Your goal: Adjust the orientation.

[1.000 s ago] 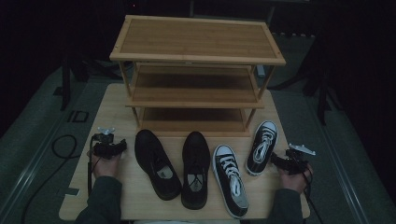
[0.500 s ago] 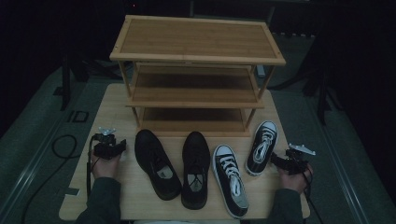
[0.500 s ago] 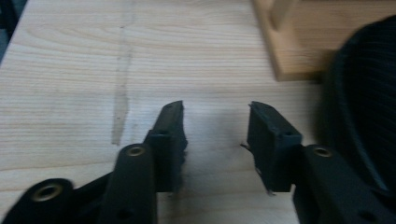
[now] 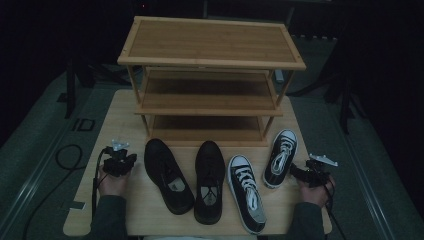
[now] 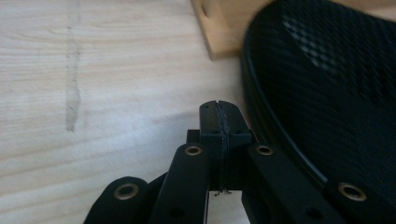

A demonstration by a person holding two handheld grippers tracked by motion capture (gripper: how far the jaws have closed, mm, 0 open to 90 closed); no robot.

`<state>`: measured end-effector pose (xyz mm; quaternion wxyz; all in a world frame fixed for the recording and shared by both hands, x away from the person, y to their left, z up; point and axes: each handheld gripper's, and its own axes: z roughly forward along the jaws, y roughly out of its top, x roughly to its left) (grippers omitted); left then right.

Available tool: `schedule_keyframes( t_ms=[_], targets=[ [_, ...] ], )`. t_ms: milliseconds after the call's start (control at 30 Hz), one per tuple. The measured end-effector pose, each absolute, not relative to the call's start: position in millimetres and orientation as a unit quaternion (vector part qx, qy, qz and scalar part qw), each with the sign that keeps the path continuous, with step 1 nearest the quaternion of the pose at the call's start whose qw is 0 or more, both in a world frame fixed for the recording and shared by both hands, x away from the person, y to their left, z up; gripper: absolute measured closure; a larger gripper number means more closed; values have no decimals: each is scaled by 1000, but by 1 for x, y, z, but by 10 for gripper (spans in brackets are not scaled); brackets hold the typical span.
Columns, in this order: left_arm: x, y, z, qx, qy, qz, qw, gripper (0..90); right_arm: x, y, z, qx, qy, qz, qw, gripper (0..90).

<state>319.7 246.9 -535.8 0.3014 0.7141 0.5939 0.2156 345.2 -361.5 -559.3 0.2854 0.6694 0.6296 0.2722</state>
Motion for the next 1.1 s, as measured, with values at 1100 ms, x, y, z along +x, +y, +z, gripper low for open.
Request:
schedule_keyframes(
  t_ms=[1100],
  targets=[
    [341, 192, -542, 768, 534, 206, 286, 899, 345, -362, -559, 669, 630, 272, 286, 140]
  ],
)
